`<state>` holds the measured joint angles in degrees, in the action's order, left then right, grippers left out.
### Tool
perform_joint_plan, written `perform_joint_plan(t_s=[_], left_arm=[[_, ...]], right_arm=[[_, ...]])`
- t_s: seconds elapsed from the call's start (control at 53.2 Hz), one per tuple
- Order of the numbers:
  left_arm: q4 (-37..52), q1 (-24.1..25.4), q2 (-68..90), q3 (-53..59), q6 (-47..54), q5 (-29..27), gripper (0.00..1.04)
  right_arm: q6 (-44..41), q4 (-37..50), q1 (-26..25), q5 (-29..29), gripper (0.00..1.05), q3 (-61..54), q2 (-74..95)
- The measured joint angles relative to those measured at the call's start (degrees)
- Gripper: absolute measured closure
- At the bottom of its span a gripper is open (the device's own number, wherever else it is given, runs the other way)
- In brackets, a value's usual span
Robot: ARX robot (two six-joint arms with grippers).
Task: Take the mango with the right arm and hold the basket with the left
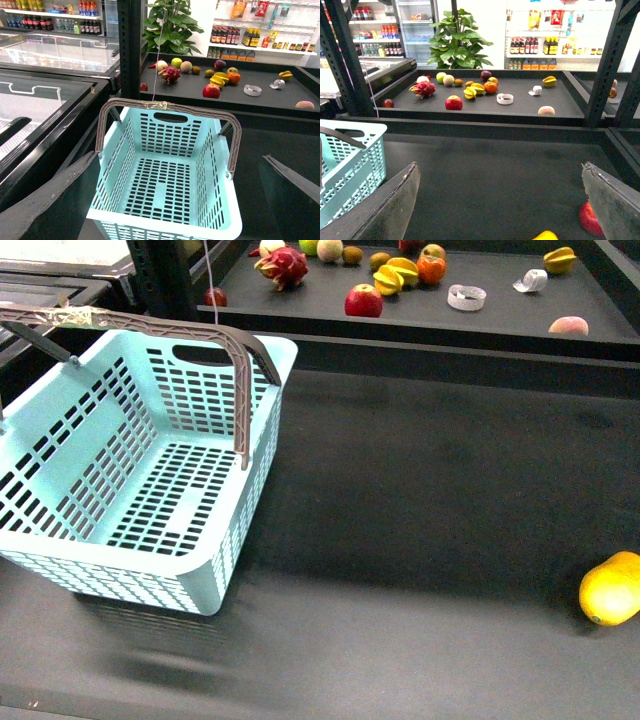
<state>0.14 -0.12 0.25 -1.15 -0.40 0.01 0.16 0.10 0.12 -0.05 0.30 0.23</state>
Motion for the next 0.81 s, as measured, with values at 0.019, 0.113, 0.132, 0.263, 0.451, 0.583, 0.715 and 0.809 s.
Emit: perform_joint_plan(t_s=[0.019, 0.113, 0.132, 0.263, 0.451, 0.583, 0.715, 0.809], left_arm=[[0.0, 0.0, 0.0, 0.0, 0.0, 0.0, 0.06], [0.0, 0.0, 0.0, 0.0, 0.0, 0.0, 0.06], [0.0, 0.0, 0.0, 0.0, 0.0, 0.0, 0.06], [0.0, 0.0, 0.0, 0.0, 0.0, 0.0, 0.06], [0.0, 0.0, 0.0, 0.0, 0.0, 0.0, 0.06], [0.0, 0.0, 0.0, 0.0, 0.0, 0.0, 0.06], [1.4, -9.9, 9.9, -0.7, -9.7, -25.4, 0.06], [10.1, -14.2, 23.3, -2.0, -17.7, -32.9, 0.06]], right_arm=[[0.0, 0.0, 0.0, 0.0, 0.08, 0.0, 0.0], [0.0, 0.0, 0.0, 0.0, 0.08, 0.0, 0.0], [0.0, 0.0, 0.0, 0.0, 0.08, 0.0, 0.0], [0.0, 0.0, 0.0, 0.0, 0.08, 0.0, 0.0], [0.0, 0.0, 0.0, 0.0, 0.08, 0.0, 0.0], [0.0, 0.0, 0.0, 0.0, 0.08, 0.0, 0.0], [0.0, 0.0, 0.0, 0.2, 0.08, 0.0, 0.0], [0.0, 0.0, 0.0, 0.1, 0.08, 0.0, 0.0]])
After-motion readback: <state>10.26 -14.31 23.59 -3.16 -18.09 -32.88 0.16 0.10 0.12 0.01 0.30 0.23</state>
